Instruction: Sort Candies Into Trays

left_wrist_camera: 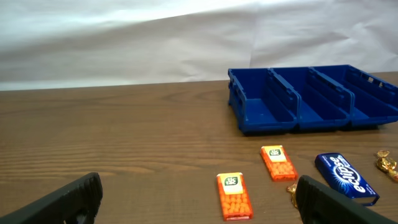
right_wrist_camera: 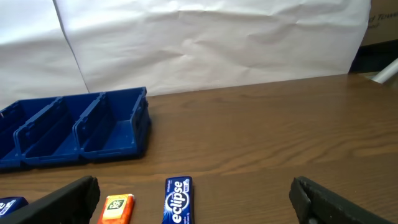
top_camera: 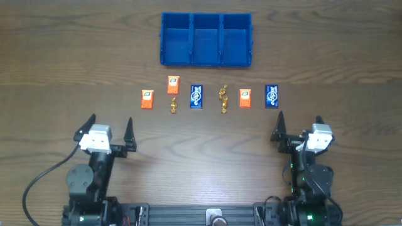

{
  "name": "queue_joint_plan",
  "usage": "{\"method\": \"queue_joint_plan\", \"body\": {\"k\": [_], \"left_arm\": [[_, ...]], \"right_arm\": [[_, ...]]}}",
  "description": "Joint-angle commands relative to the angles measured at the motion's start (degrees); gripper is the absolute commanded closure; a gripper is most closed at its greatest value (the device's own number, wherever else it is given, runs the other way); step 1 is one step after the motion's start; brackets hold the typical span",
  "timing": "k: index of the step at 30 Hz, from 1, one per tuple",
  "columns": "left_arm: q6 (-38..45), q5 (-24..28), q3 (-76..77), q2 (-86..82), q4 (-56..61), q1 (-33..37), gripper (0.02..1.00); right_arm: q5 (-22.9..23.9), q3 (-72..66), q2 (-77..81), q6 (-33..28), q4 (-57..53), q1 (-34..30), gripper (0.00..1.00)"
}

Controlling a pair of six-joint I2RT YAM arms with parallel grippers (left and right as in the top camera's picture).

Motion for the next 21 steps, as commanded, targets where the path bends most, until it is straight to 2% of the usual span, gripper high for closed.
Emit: {"method": "queue_joint_plan", "body": {"k": [1,19,21], "left_arm": [[0.2,1.4,-1.1,-0.3,-1.9,0.2,0.023],[0.2,1.5,-1.1,-0.3,-1.9,0.2,0.023],[-1.9,1.5,-0.9,-0.3,-1.9,0.2,0.020]], "right_arm": [[0.1,0.0,-0.5,-0.6,-0.4,-0.4,0.003],[0.1,0.0,-0.5,-0.6,-0.4,-0.4,0.003],[0.1,0.0,-0.5,-0.6,-0.4,-0.4,0.003]]}}
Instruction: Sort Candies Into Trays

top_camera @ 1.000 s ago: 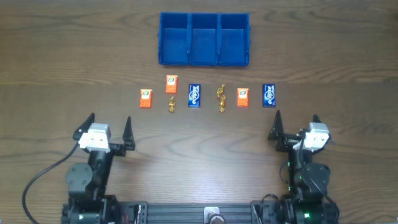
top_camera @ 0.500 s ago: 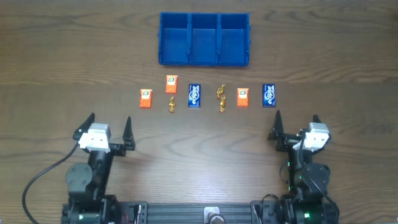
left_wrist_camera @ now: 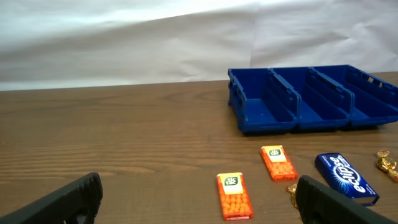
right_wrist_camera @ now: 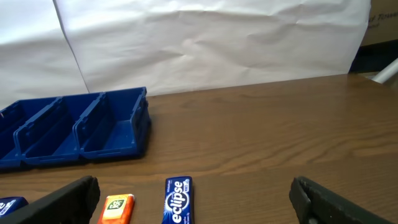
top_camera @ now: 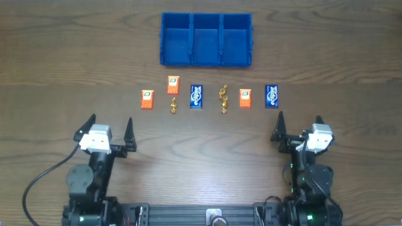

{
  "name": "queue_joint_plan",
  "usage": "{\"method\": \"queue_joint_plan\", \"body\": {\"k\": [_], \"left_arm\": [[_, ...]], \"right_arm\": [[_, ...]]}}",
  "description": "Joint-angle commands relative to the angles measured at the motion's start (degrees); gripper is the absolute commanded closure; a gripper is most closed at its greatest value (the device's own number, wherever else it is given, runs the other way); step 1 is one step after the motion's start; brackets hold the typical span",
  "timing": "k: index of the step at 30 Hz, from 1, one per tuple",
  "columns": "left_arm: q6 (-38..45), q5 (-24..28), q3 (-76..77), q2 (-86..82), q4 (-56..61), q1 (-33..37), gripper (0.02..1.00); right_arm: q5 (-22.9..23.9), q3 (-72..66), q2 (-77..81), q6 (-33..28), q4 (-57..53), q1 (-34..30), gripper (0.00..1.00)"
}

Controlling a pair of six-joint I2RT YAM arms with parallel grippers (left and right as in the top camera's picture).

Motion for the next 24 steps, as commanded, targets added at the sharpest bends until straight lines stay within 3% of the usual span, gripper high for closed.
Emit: {"method": "queue_joint_plan", "body": {"k": [1,16,24], "left_arm": [[-2.9,1.6,-0.7,-0.3,-1.9,0.2,0.020],[-4.5,2.3,-0.3,-0.2,-1.9,-1.1,0.020],[-5.4,2.1,27.1,25.6,-11.2,-1.1,0.020]], "right_arm": [[0.1,0.0,-0.5,-0.6,-0.4,-0.4,0.003],[0.1,0.0,-0.5,-0.6,-0.4,-0.4,0.003],[0.1,0.0,-0.5,-0.6,-0.4,-0.4,0.003]]}}
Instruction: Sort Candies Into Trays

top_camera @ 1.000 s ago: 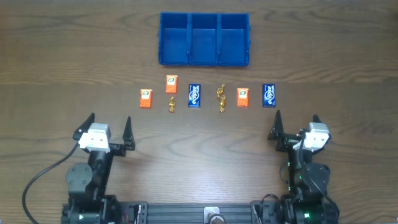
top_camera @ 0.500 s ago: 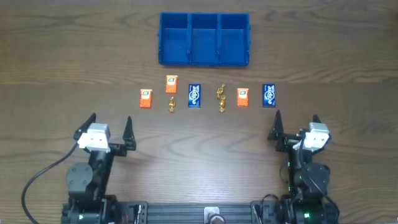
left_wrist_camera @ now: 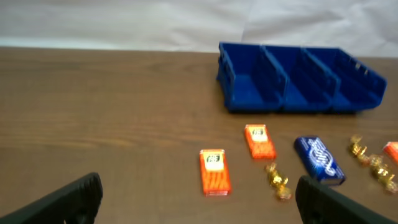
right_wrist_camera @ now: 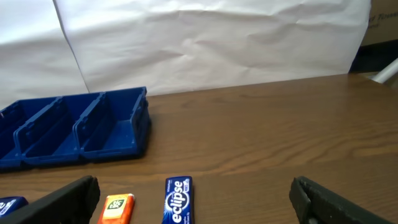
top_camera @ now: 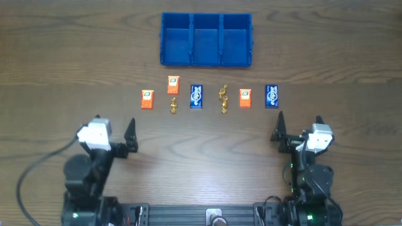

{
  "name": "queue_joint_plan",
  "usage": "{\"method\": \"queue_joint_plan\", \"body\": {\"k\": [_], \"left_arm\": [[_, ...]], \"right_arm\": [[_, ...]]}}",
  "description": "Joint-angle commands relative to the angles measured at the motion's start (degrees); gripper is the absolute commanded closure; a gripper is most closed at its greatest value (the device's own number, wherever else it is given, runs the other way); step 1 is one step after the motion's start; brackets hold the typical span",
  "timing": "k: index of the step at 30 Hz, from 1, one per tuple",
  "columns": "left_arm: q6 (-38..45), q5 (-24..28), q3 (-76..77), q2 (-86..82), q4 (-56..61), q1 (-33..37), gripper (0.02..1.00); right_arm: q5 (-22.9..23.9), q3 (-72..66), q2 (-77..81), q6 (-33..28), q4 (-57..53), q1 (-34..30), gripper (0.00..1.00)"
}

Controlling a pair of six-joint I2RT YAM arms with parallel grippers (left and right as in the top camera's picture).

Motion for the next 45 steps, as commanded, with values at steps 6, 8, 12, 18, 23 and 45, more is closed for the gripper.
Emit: {"method": "queue_joint_plan", "body": {"k": [6,8,12,18,23,45], "left_arm": [[-0.7,1.5,40.5,39.4,-15.1,-1.1,0.020],[-0.7,1.5,46.1,46.8,-18.3,-1.6,0.020],[-0.7,1.2,57.0,64.4,-23.9,-3.3,0.020],[-0.7,1.1,61.4,80.4,-26.7,-5.0,0.020],[-0.7,1.0,61.4,89.5,-28.0,-5.9,0.020],[-2.9,-6.4,61.4,100.4,-30.6,-9.2,0.020]], "right_arm": [[0.2,0.0,-0.5,-0.6,-0.4,-0.4,0.003],[0.2,0.0,-0.5,-0.6,-0.4,-0.4,0.003],[0.2,0.0,-0.5,-0.6,-0.4,-0.4,0.003],[0.2,0.0,-0.5,-0.6,-0.4,-0.4,0.003],[0.1,0.0,-0.5,-0.6,-0.4,-0.4,0.003],[0.1,0.0,-0.5,-0.6,-0.4,-0.4,0.003]]}}
